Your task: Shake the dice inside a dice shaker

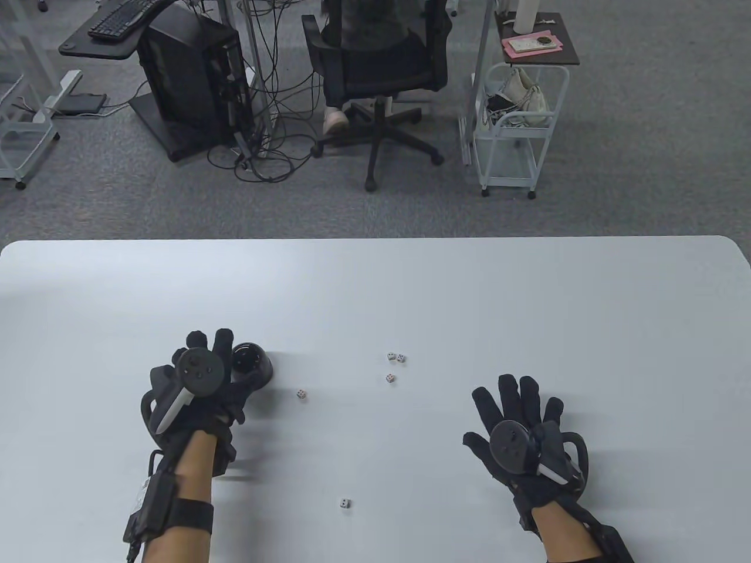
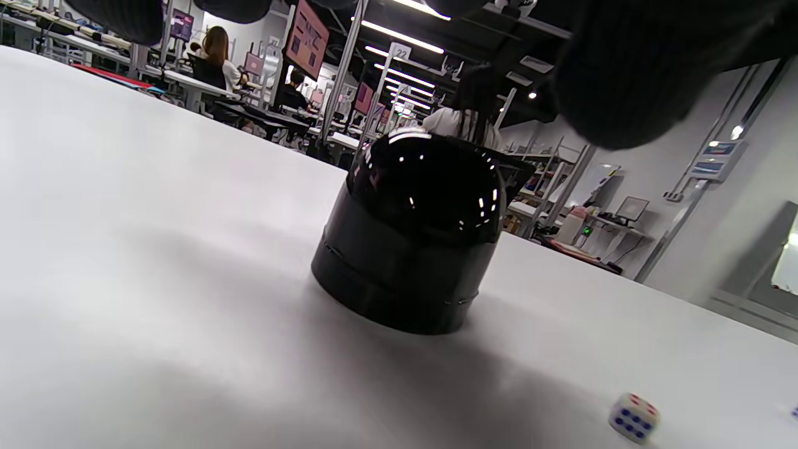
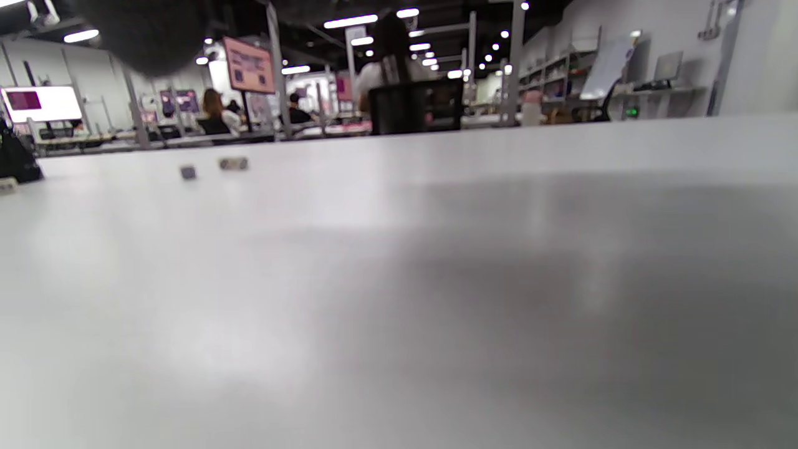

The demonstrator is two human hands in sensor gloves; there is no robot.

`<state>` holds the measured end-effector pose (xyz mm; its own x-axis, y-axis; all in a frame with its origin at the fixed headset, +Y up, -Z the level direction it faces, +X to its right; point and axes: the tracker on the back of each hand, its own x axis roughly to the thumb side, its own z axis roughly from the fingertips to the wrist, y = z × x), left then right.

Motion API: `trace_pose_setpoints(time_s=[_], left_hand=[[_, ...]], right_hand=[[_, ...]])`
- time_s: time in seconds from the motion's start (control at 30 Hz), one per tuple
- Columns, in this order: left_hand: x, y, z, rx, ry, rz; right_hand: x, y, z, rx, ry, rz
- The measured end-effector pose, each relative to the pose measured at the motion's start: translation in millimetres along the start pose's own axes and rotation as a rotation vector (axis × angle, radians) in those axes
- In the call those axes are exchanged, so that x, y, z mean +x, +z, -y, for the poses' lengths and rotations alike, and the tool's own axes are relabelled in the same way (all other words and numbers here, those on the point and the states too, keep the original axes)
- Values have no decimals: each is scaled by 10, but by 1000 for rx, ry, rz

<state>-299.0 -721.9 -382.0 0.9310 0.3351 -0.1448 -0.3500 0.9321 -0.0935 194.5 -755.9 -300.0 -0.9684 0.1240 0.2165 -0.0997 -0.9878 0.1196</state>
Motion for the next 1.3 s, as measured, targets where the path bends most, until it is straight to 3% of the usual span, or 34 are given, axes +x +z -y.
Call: trace_pose_setpoints(time_s=[0.27,0.4,0.63,0.9,1.03,1.3], left_hand=[[-89,-322,198,-57,165,-95],[-118,-420,379,-107,212,-83],[-64,-451,412,-37,209,-17],[-27,-298,343,-58,160,19],[46,-125,320,-32,244,86],[628,369,158,38,406,283]], right_hand=[[-33,14,22,-10,-27,-11],[-41,11,26,-5,-34,-14],[-34,10,34,1,-34,-14],[11,7,28,3,-29,1],[60,18,82,-27,-41,24],[556,-99,310,-71,-205,184]])
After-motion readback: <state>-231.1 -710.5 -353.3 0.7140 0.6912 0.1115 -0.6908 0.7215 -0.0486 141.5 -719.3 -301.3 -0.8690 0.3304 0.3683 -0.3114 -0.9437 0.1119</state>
